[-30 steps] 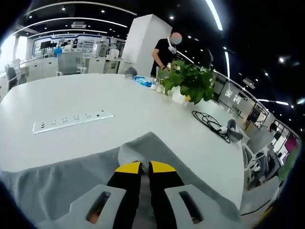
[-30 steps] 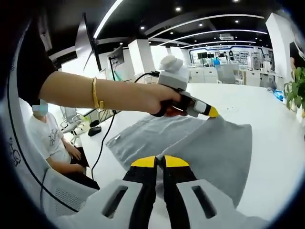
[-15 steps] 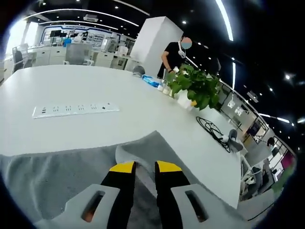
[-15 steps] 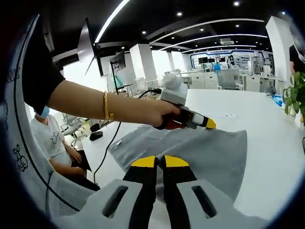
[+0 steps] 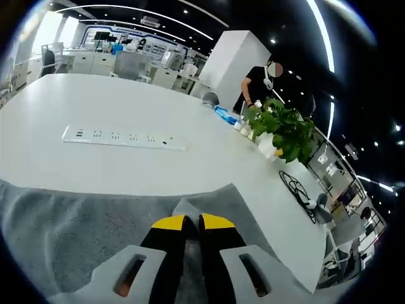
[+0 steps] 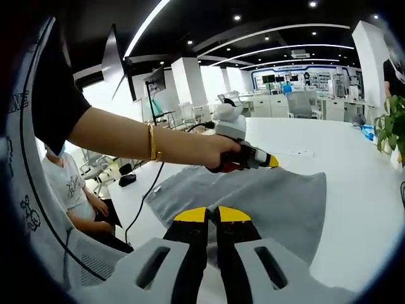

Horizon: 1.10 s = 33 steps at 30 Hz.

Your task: Fold the towel on the table until its edges align and the towel forms a compact rectangular stack.

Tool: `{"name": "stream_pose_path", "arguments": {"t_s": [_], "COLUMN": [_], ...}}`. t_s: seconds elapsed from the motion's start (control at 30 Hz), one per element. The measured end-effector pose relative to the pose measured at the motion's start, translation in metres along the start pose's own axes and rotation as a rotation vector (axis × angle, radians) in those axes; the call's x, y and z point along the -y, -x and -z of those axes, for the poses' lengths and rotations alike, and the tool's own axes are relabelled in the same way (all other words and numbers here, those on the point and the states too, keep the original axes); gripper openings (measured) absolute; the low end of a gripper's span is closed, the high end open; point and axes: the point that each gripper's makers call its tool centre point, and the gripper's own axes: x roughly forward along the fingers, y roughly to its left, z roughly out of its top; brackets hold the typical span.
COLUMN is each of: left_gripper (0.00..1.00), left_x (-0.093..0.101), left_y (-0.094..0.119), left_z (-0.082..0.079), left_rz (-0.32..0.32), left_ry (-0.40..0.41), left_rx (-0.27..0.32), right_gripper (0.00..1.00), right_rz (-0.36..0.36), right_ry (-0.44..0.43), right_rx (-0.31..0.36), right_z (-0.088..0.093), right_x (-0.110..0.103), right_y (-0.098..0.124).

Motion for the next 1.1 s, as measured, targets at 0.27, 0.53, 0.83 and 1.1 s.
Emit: {"name": "stream_pose_path", "arguments": {"t_s": [0.27,0.53,0.83,1.1], "left_gripper": [0.01,0.01,0.00,0.00], "left_x": [0.005,-0.016,-0.041,-0.062], "left_y": [0.006,0.022,0.050,0.076], "left_z": [-0.020,-0.030,-0.046,-0.060], "left_rz": [0.028,0.001,-0.019,-0.042], "left_ry": [-0.113,-0.139,-0.156,-0.181], "left_rx": [0.035,0.050,0.078,0.104], "right_gripper": [0.02,0.02,0.02,0.02], "right_rz": [-0.040,-0.083,-0.148,-0.218], "right_ry": [0.012,0.030,0.055,0.083], "right_rx": [0.002,0.015,0.037,0.045], "right_z": [-0.005,-0.015,-0.030,-0.042], "right_x": [-0.016,-0.033,-0.057,-0.081], "right_y": [-0.013,-0.032,-0.053,-0.073]}}
